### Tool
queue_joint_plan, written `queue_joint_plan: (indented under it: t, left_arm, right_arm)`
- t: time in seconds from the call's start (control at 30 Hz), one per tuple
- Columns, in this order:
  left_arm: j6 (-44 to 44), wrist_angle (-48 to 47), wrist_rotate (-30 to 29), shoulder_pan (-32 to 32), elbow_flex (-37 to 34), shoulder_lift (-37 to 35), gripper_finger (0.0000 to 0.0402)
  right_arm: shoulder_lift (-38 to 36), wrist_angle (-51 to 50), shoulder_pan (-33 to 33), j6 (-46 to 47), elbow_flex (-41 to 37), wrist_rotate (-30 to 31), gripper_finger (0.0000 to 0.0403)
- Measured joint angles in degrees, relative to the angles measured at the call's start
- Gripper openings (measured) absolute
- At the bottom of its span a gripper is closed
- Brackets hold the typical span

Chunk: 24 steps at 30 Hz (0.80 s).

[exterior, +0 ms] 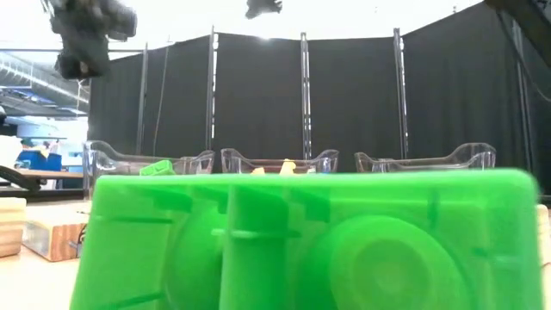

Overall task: Sort blocks by size
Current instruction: Put the small green game piece into the left transparent bin

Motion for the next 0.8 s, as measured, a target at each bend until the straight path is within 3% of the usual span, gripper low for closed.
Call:
queue_joint_plan:
  t: [0.07,0.2,0.4,0.6,0.8]
  left_arm:
    - [-0.4,-1.9,2.8,-2.7,2.2,0.5,0.0001]
    - [-8.9,-7.1,-0.7,-9.5,3.0,0.6,0.0000]
    - [-23.3,-13.3,-0.2,-21.0,0.0,5.4,0.0000]
    - [-32.7,-5.7,2.3,-34.1,-1.1,11.7,0.0000]
    - [-47.6,4.3,2.1,-45.6,-1.1,15.5,0.0000]
  right_arm:
    - [-3.4,-5.8,-1.2,1.6,0.1,0.4,0.0176]
    - [-7.8,-12.6,-2.9,5.6,-0.1,2.4,0.0164]
    - [-12.7,-16.8,-3.9,4.4,0.0,11.4,0.0126]
    - [-14.3,-22.7,-4.3,1.1,-0.1,14.4,0.0017]
    - [-14.7,-26.4,-5.3,0.2,-0.1,13.3,0.0010]
